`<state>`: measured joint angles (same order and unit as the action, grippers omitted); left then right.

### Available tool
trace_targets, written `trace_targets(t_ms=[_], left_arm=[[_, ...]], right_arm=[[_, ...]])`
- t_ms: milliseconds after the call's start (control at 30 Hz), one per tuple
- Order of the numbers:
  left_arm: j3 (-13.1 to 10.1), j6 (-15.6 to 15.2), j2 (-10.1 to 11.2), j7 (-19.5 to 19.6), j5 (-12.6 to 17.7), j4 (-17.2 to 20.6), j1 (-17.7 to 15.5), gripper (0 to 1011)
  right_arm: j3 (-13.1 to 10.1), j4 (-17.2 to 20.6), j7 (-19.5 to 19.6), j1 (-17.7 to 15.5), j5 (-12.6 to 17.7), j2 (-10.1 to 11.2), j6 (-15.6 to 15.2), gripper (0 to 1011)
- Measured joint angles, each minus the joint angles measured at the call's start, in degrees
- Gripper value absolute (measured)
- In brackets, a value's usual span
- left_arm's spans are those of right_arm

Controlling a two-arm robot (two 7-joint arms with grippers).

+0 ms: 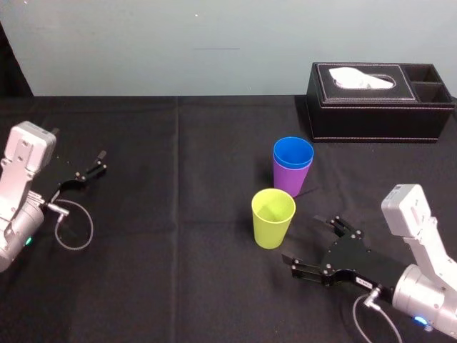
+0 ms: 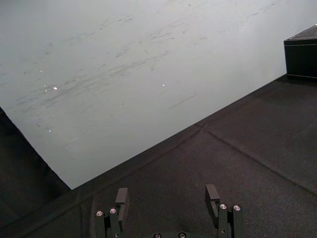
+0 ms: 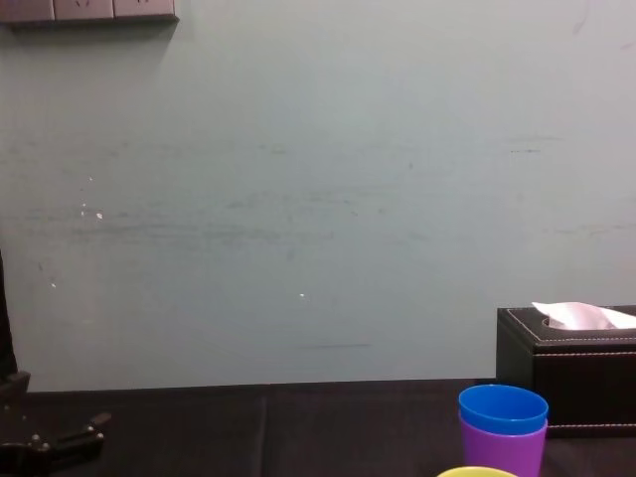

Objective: Stack the three plastic cups sequentially using one hand.

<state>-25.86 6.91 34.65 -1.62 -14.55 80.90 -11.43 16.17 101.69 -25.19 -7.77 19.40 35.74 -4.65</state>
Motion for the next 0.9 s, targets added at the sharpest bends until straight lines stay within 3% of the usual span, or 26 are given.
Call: trace_targets(t_ms=[200, 500, 900], left_arm=[[0.0, 0.0, 0.0, 0.0, 0.0, 0.0, 0.0, 1011], [0.0, 0.0, 0.0, 0.0, 0.0, 0.0, 0.0, 1011], [0.0, 0.0, 0.0, 0.0, 0.0, 0.0, 0.0, 1011]], right_arm=[[0.5, 0.1, 2.5, 0.5, -0.8, -2.2, -1.9, 1000], [1.4, -1.6, 2.9, 2.5, -0.9, -4.1, -4.1, 1000], [3.2, -4.3, 4.3, 5.4, -3.3, -7.2, -3.7, 1000]])
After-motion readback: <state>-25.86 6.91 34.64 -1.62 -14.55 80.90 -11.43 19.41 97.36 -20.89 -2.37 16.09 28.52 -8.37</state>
